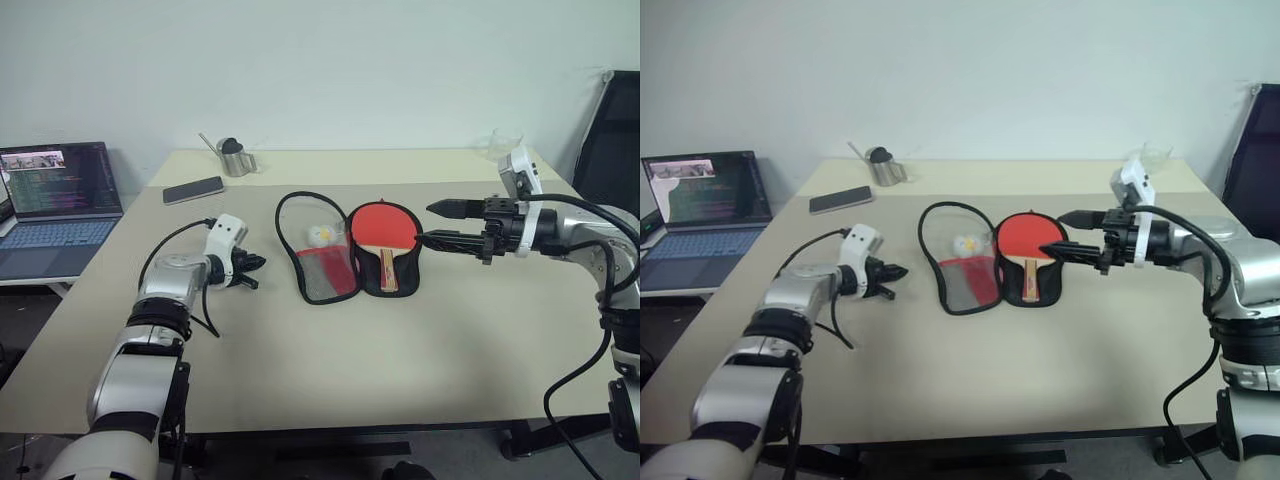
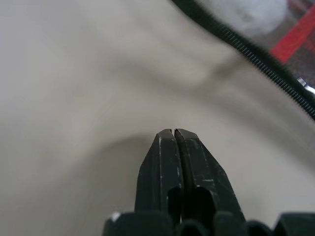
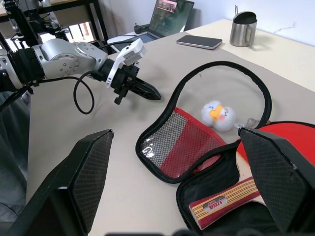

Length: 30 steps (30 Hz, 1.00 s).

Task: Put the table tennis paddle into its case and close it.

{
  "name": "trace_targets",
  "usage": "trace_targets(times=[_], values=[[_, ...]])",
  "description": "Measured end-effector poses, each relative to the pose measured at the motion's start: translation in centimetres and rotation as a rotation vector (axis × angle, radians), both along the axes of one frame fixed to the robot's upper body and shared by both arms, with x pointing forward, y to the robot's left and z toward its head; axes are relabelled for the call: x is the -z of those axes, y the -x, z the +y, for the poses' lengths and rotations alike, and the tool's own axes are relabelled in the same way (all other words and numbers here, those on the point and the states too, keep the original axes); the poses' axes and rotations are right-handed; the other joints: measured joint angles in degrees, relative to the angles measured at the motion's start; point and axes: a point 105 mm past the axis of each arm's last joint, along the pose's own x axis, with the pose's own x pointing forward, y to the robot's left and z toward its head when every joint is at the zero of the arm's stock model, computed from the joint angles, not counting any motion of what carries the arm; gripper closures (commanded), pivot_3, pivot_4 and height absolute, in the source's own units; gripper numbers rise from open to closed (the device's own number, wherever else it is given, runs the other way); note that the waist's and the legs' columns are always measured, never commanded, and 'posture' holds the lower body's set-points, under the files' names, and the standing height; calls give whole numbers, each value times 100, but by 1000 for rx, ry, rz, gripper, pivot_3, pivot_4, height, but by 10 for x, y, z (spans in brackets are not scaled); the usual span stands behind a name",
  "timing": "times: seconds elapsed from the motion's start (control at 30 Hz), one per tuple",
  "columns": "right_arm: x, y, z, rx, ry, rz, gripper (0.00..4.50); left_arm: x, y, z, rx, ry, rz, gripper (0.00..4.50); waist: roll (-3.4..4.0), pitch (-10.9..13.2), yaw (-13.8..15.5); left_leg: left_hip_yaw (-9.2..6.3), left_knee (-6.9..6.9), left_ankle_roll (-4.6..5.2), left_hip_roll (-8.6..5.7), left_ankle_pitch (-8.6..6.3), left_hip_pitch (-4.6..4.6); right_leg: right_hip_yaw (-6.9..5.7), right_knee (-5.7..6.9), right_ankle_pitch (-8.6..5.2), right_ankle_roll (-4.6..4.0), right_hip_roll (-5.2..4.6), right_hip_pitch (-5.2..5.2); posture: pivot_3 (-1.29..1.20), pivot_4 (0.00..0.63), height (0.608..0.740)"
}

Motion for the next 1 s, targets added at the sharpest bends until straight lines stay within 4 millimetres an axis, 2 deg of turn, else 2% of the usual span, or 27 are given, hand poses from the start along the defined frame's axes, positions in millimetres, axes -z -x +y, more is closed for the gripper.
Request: trace_targets(times=[0.07,0.17,0.27,0.4,0.57,0.67,0.73,0.87,1.0], values=[[1,1,0,0,3,0,0,-1,-1,-11,23,15,-4,4449,0,0,1,0,0,0,-1,0,0,0,0,0,0,-2,0,0,150,740],[4,1,-1,9,5,7,0,-7,-2,-40,88,66,-18,4449,-2,1,14,-1,3,0,-2,0,-6,-2,-1,0,0,-4,0,0,150,740],[4,0,-2,21,9,4,0,-28,1,-70,170,139,-67,4449,-3,2,11,-1,3,-1,-1,0,-7,-2,-1,0,0,-4,-1,0,150,740],[3,-2,-6,52,6,-1,0,-65,18,-113,314,255,-144,4449,-3,2,9,0,3,-1,0,1,-6,1,-2,0,0,-4,0,0,150,740],[-1,-2,-13,88,0,-19,0,-85,27,-140,354,331,-190,4449,-3,2,12,1,4,-2,-1,1,2,2,3,0,0,-4,4,0,150,740],[-3,0,-14,93,9,-30,0,-80,24,-156,323,320,-196,4449,-3,2,16,2,5,-2,-1,1,5,2,3,1,1,-4,7,0,150,740],[-3,0,-14,102,12,-29,0,-73,11,-166,224,290,-186,4449,-4,2,53,2,8,-2,-3,2,5,0,2,3,4,-4,10,0,150,740],[-4,5,-10,88,14,-37,0,-46,-5,-191,104,171,-173,4449,-4,2,121,8,7,-2,-2,1,5,4,-3,4,8,-4,9,0,150,740],[0,9,-7,91,18,-25,0,-22,-8,-198,87,104,-149,4449,-8,4,129,17,4,-2,-1,1,1,10,-3,5,8,-4,0,0,150,740]])
